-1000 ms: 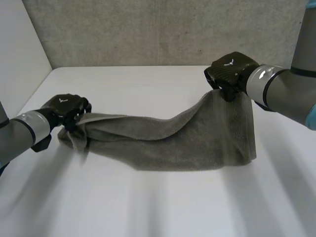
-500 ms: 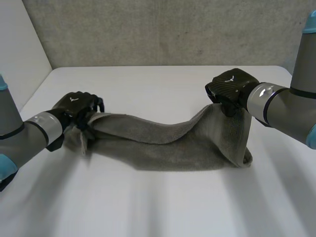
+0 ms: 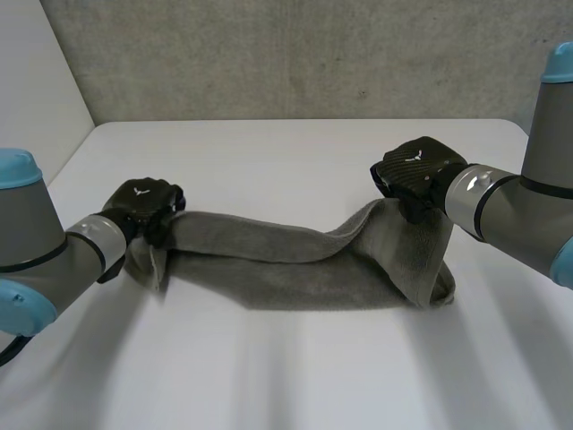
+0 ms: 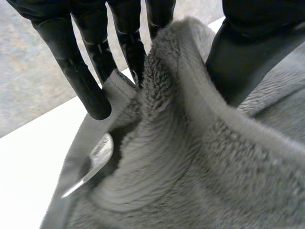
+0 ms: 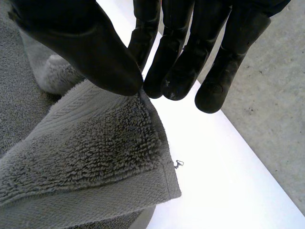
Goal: Fold the towel.
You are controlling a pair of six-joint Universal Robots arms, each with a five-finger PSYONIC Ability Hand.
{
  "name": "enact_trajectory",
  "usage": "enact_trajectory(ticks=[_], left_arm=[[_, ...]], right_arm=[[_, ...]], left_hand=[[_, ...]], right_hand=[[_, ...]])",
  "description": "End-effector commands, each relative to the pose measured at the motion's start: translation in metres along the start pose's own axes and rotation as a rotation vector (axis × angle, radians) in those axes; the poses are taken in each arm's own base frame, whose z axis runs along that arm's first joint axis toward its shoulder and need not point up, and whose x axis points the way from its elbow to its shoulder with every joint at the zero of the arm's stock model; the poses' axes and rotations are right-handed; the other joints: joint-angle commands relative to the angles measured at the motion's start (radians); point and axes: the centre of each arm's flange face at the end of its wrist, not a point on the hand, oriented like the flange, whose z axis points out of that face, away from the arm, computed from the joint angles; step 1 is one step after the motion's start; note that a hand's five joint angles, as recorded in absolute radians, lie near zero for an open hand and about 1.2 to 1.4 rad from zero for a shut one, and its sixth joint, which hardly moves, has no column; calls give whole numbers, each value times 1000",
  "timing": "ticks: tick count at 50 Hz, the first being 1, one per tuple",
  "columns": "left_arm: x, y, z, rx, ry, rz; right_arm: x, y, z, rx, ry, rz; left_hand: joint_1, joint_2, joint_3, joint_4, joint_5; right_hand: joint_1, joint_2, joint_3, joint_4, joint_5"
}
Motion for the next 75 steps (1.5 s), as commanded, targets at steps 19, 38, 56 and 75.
enact_trajectory(ticks=[19,38,56,75], left_arm=[[-44,-227,9,850,-284,194],[-76,-246,1,1006,-294,119],[-41,9,22,328,-45,159],[-31,12,-25,287,-64,235]], right_arm=[[94,-147,-3,873,559,-223],[116,-176,-20,947,486,-154],[-4,52,68,160,50,-214],[-7,66,4,84,91,-64]], left_hand=[[91,88,80,82,89],[91,88,80,82,89],[91,88,80,82,89],[91,88,80,82,89]], right_hand=[[63,65,61,66,52],[63,65,61,66,52],[63,65,61,66,52],[63,65,61,66,52]])
